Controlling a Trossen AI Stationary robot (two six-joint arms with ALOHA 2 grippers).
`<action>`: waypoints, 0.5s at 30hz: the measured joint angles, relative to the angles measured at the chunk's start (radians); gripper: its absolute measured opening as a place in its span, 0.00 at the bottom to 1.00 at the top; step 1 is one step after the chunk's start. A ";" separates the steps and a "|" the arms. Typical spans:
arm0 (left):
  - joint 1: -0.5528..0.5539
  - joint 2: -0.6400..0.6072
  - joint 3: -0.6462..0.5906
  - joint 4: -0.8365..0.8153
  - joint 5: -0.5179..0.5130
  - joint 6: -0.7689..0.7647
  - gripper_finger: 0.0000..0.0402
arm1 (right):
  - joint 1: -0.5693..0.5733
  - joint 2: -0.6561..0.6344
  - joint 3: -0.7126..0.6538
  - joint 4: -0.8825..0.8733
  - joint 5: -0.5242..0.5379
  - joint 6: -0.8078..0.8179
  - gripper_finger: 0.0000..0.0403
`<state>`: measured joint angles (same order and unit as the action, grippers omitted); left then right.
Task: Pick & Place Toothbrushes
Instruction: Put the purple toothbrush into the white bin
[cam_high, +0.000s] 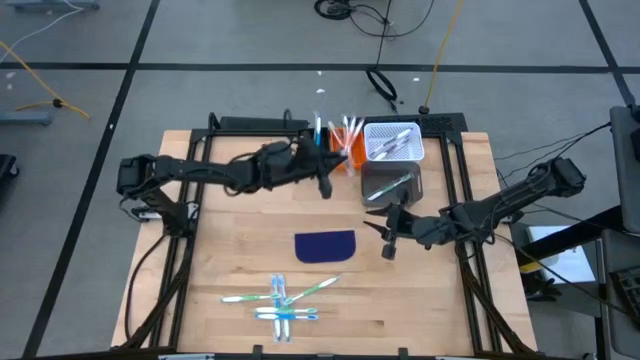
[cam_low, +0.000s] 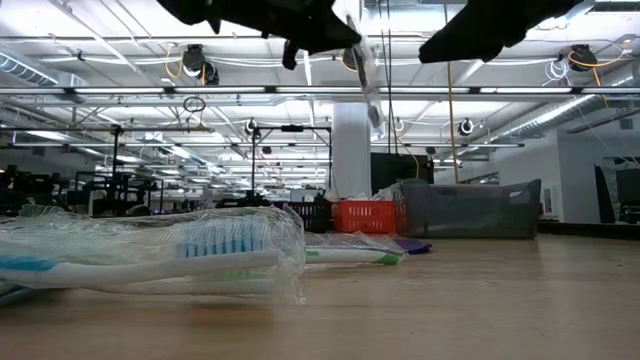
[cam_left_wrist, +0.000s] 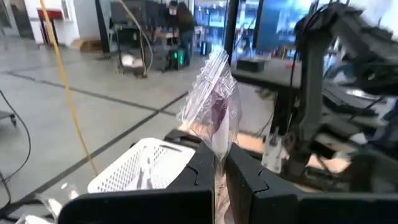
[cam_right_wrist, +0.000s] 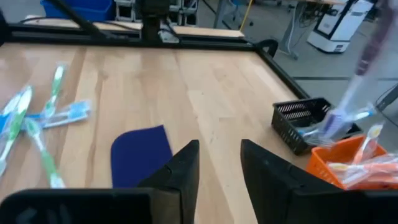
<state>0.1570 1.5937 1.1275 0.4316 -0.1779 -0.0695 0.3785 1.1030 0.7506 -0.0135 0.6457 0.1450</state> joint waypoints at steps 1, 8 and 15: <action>0.013 0.021 0.028 -0.024 0.016 0.008 0.01 | 0.005 0.000 0.000 -0.011 0.000 0.005 0.28; 0.091 0.228 0.315 -0.206 0.057 0.073 0.01 | 0.043 0.000 -0.031 -0.022 0.004 0.028 0.26; 0.157 0.439 0.611 -0.321 0.095 0.102 0.01 | 0.076 0.000 -0.085 -0.022 0.003 0.056 0.24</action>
<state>0.3145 2.0331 1.7384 0.1111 -0.0833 0.0321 0.4542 1.1030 0.6653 -0.0353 0.6491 0.2015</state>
